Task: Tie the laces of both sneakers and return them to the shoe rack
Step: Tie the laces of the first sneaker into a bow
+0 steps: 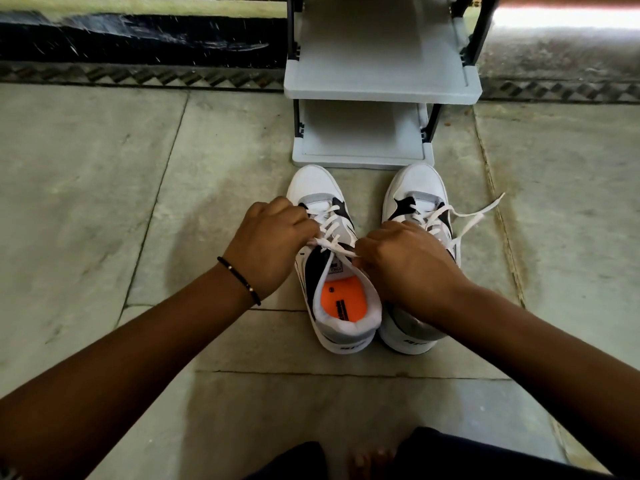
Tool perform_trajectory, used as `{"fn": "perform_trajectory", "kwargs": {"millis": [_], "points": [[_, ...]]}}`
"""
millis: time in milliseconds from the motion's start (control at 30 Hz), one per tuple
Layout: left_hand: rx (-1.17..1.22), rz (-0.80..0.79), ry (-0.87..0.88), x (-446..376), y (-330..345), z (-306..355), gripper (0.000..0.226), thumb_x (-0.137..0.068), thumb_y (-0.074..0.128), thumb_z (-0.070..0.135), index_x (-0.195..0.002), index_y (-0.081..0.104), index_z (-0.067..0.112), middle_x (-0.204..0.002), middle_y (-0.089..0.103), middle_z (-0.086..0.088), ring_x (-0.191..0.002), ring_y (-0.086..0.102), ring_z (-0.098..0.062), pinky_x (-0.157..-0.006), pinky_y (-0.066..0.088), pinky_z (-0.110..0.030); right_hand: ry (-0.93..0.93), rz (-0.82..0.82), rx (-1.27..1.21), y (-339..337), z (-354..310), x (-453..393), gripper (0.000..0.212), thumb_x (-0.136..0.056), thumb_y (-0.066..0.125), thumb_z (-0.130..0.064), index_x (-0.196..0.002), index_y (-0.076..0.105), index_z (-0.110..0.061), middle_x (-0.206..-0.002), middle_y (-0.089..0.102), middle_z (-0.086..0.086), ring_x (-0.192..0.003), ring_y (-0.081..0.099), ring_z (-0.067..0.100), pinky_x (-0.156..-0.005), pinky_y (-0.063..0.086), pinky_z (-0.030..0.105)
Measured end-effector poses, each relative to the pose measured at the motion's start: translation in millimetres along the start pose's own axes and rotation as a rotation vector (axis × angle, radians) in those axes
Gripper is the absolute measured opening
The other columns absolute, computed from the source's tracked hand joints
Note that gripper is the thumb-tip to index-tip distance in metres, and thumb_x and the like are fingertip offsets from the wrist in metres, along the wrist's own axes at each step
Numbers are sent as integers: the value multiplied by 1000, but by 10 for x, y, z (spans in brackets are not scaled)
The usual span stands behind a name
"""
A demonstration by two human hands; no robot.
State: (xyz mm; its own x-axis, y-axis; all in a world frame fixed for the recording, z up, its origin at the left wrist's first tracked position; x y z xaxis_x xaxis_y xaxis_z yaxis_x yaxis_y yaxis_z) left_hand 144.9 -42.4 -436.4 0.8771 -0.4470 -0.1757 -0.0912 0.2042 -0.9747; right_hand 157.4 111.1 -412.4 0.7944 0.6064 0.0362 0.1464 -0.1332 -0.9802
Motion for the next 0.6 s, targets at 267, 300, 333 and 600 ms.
{"fn": "perform_trajectory", "kwargs": {"millis": [267, 300, 333, 600], "points": [[-112, 99, 21, 43, -20, -84, 24, -68, 71, 6, -81, 67, 26, -77, 70, 9, -89, 39, -16, -72, 20, -35, 7, -103, -107, 5, -26, -71, 13, -83, 53, -12, -70, 54, -14, -73, 56, 10, -61, 49, 25, -51, 34, 29], [-109, 107, 17, 59, -3, -102, 24, -68, 71, 7, -80, 68, 26, -76, 70, 10, -89, 38, -16, -71, 19, -35, 7, -107, -116, 13, -25, -76, 11, -83, 53, -13, -73, 58, -13, -74, 57, 10, -63, 52, 26, -51, 36, 29], [-101, 101, 7, 71, 5, -109, 23, -67, 71, 7, -80, 68, 26, -76, 71, 10, -88, 39, -16, -70, 19, -34, 4, -113, -132, 14, -28, -79, 12, -85, 52, -14, -76, 60, -13, -73, 57, 9, -65, 55, 27, -52, 38, 30], [477, -319, -409, 156, 46, -174, 60, -71, 72, 42, -123, 47, 27, -115, 56, 1, -103, 54, -21, -83, 44, -33, 207, -163, -348, 94, 33, -28, 31, -81, 66, -35, -100, 62, -11, -87, 66, 8, -80, 60, 25, -67, 47, 33]]}}
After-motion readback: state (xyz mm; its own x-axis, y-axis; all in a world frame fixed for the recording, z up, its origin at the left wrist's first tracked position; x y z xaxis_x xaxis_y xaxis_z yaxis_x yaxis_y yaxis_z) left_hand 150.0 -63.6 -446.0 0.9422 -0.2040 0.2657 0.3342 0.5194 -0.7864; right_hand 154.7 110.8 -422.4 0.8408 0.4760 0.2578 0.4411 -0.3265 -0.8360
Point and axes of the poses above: each hand's wrist, its own x-axis away from the middle knuckle, its own y-axis out of the palm, z = x × y, the point moved 4 cm from there along -x, towards the middle knuckle
